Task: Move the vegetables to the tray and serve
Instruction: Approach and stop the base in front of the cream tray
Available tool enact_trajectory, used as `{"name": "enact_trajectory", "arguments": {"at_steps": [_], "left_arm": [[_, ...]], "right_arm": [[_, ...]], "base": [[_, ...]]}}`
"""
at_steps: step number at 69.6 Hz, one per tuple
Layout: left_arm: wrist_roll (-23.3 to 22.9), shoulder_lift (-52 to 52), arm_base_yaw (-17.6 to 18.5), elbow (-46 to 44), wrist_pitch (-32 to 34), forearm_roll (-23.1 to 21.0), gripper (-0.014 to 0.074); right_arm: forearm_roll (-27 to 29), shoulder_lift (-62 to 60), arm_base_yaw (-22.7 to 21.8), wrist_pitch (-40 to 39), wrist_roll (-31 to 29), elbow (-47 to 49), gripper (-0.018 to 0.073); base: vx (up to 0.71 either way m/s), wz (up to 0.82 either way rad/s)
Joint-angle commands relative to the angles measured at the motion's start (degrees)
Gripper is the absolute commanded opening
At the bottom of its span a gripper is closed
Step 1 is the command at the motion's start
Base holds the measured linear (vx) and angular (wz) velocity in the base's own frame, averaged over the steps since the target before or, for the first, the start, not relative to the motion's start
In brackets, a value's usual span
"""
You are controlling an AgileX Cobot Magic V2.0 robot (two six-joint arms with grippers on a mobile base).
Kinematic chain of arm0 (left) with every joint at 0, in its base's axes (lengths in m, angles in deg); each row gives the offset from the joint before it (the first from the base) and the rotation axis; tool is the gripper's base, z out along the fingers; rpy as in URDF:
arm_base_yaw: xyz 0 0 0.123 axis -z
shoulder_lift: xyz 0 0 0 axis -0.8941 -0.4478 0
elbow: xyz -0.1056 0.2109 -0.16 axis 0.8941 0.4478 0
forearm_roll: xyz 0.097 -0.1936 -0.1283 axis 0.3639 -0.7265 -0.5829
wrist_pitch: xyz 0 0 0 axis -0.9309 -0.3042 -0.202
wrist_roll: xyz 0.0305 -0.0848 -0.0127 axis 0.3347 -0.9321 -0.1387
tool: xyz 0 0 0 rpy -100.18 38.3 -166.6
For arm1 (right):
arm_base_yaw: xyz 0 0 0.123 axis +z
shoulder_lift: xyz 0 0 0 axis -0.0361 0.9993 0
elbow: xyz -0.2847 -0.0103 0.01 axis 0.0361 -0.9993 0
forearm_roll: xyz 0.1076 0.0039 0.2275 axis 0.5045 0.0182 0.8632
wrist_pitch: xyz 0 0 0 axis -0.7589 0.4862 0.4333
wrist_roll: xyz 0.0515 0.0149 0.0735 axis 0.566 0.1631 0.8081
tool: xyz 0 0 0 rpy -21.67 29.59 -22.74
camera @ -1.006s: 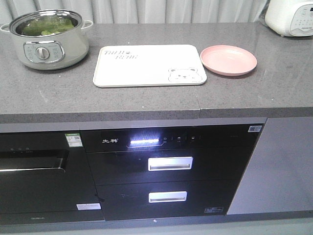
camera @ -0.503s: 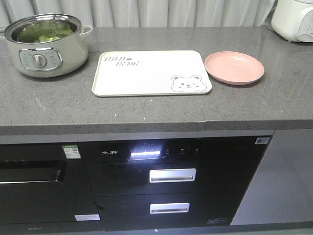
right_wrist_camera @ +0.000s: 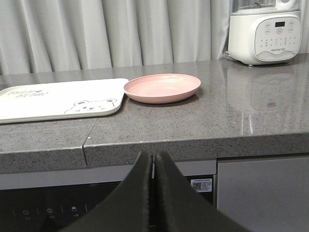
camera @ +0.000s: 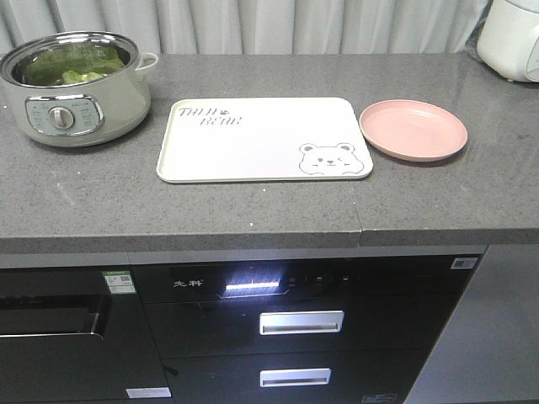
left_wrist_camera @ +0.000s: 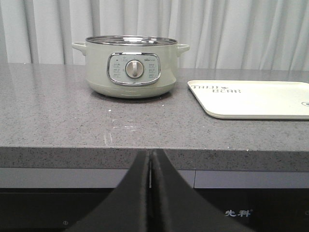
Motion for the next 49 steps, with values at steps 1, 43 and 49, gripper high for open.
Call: {"name": "enact_trajectory", "arguments": {"at_steps": [1, 43, 49], "left_arm": [[-0.33, 0.76, -0.13, 1.28, 4.43, -0.16, -0.0006], [-0.33, 0.76, -0.13, 1.28, 4.43, -0.16, -0.0006], [-0.33, 0.76, -0.13, 1.28, 4.43, -0.16, -0.0006]], "right_arm": [[-0.64, -0.43, -0.36, -4.44, -0.22, -0.86, -0.0003], [-0.64, -0.43, -0.36, -4.44, -0.22, -0.86, -0.0003], [-0.64, -0.43, -0.36, -4.44, -0.22, -0.86, -0.0003]], "base": [[0.08, 0.01], [0.07, 0.01], [0.06, 0.01]]}}
